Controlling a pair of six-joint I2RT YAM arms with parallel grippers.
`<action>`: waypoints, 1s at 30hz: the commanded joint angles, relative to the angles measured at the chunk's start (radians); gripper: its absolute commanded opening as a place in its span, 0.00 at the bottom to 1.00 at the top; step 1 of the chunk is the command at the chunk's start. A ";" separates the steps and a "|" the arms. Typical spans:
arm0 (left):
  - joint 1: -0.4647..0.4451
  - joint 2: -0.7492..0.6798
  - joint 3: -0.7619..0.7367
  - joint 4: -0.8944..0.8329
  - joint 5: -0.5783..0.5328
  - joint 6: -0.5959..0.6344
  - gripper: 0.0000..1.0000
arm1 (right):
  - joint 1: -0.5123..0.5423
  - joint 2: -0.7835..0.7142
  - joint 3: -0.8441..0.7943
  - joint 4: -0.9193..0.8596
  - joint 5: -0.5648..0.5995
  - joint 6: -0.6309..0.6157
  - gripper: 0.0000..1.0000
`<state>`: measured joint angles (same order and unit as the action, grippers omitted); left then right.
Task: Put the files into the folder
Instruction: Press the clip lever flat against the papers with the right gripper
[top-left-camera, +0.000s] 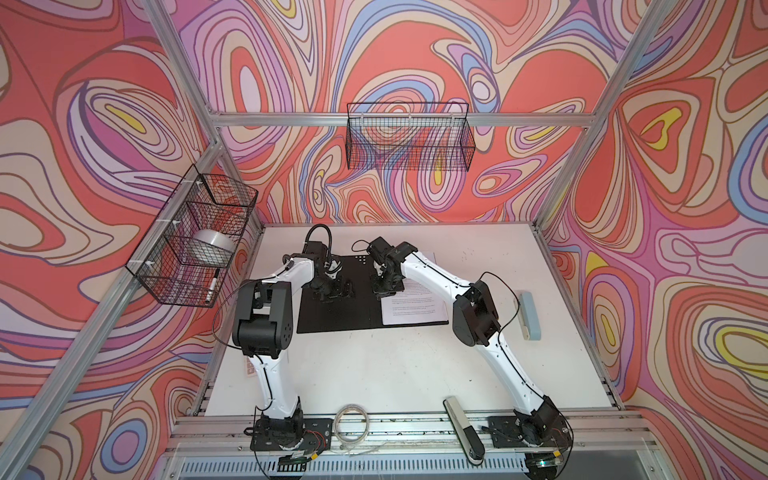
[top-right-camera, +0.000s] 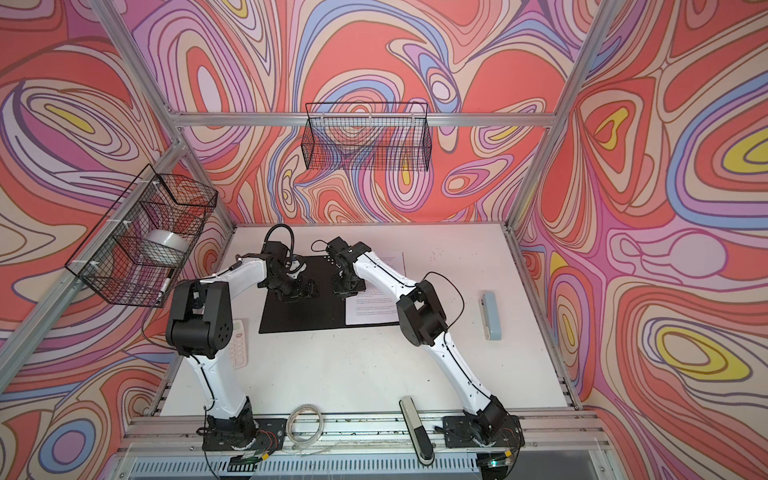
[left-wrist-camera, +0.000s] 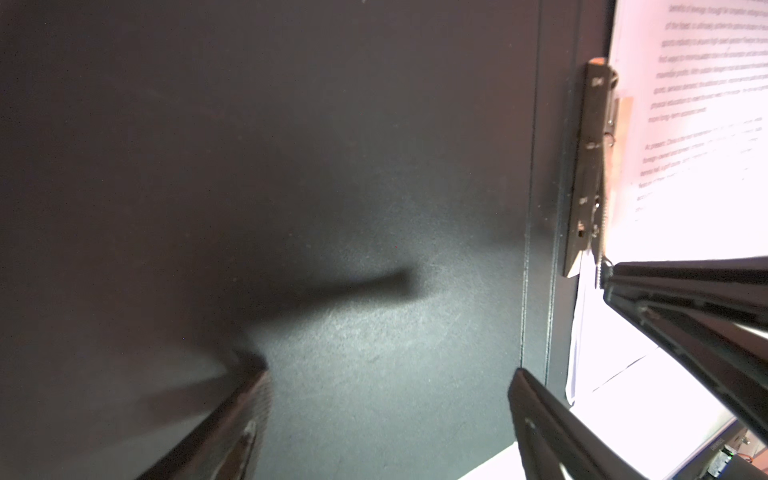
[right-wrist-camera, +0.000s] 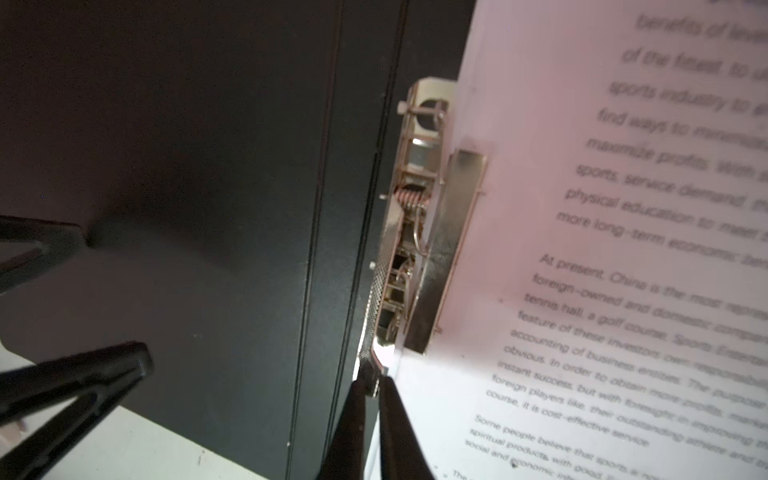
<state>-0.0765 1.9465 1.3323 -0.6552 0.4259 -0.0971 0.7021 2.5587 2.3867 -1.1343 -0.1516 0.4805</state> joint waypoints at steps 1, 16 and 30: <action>0.010 0.006 0.022 -0.036 0.010 0.022 0.90 | -0.012 0.086 -0.043 -0.064 0.102 -0.016 0.09; 0.011 0.006 0.024 -0.036 0.011 0.023 0.90 | -0.012 0.139 -0.039 -0.079 0.117 -0.025 0.08; 0.014 0.005 0.021 -0.035 0.011 0.023 0.90 | -0.012 0.152 -0.036 -0.078 0.116 -0.025 0.08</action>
<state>-0.0704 1.9465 1.3346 -0.6582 0.4267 -0.0967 0.6975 2.5946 2.3993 -1.1515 -0.1081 0.4610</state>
